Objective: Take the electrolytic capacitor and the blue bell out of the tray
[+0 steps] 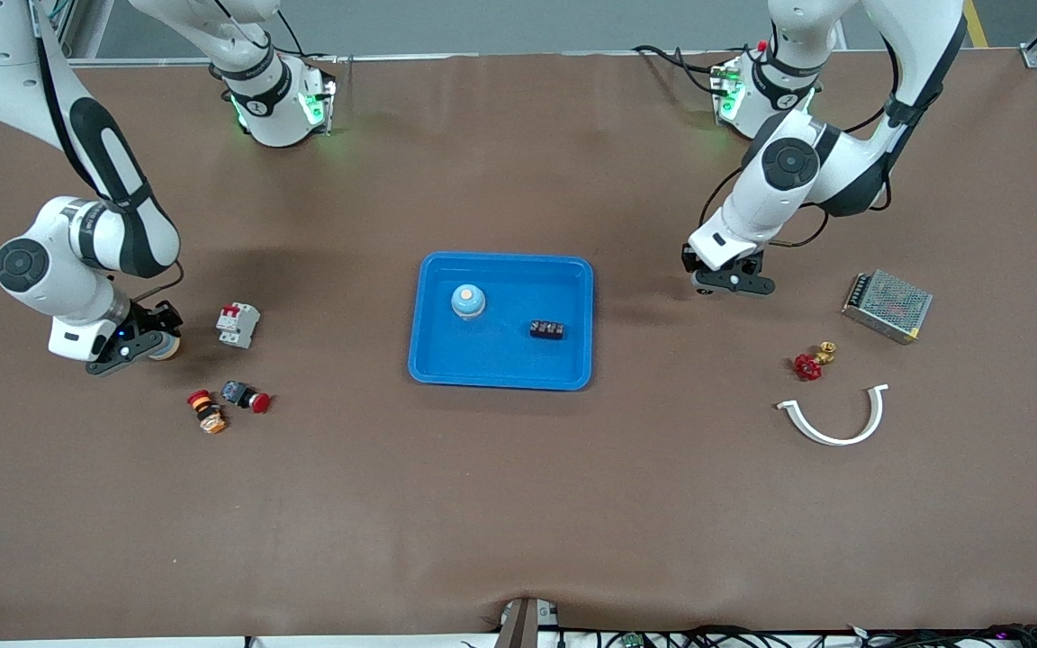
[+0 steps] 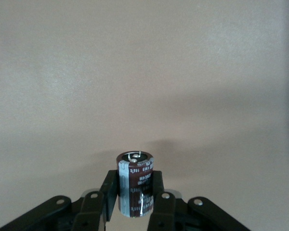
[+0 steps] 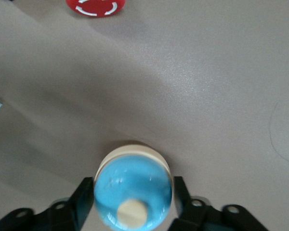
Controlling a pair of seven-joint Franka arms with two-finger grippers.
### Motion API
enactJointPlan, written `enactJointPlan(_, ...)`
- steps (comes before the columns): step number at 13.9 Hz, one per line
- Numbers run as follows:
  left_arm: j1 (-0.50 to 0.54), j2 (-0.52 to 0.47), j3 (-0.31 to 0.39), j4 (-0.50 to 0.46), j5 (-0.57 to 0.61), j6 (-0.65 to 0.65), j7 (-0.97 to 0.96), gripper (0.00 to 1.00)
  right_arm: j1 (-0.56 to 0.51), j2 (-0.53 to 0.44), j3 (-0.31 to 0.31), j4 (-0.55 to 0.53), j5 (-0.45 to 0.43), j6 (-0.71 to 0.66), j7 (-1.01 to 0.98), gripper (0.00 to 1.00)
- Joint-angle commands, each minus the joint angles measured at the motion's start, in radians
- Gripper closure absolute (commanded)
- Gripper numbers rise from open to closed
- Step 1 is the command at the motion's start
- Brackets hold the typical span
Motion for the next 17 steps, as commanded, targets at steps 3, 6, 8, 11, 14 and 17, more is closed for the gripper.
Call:
enactJointPlan(3, 0.019, -0.018, -0.015, -0.035, 0.004, 0.057, 0.031, 1.0, -0.022, -0.028, 0.024, 0.136, 0.056, -0.241, -0.01, 0.0)
enactJointPlan(6, 0.018, -0.005, -0.014, -0.035, 0.004, 0.063, 0.034, 1.0, -0.009, -0.061, 0.024, 0.374, 0.108, -0.591, 0.001, 0.0)
enactJointPlan(8, 0.015, 0.011, -0.014, -0.032, 0.013, 0.064, 0.033, 1.0, 0.027, -0.051, 0.022, 0.617, 0.176, -0.865, 0.101, 0.0)
enactJointPlan(11, 0.013, 0.035, -0.01, -0.03, 0.041, 0.071, 0.02, 1.0, 0.183, -0.053, 0.022, 0.798, 0.168, -1.053, 0.477, 0.0)
enactJointPlan(14, 0.013, 0.058, -0.007, -0.027, 0.067, 0.071, 0.016, 1.0, 0.362, -0.059, 0.025, 0.838, 0.179, -1.093, 0.837, 0.0)
enactJointPlan(17, 0.012, 0.09, 0.009, -0.024, 0.119, 0.072, 0.007, 1.0, 0.514, -0.061, 0.025, 0.841, 0.234, -1.072, 1.088, 0.0)
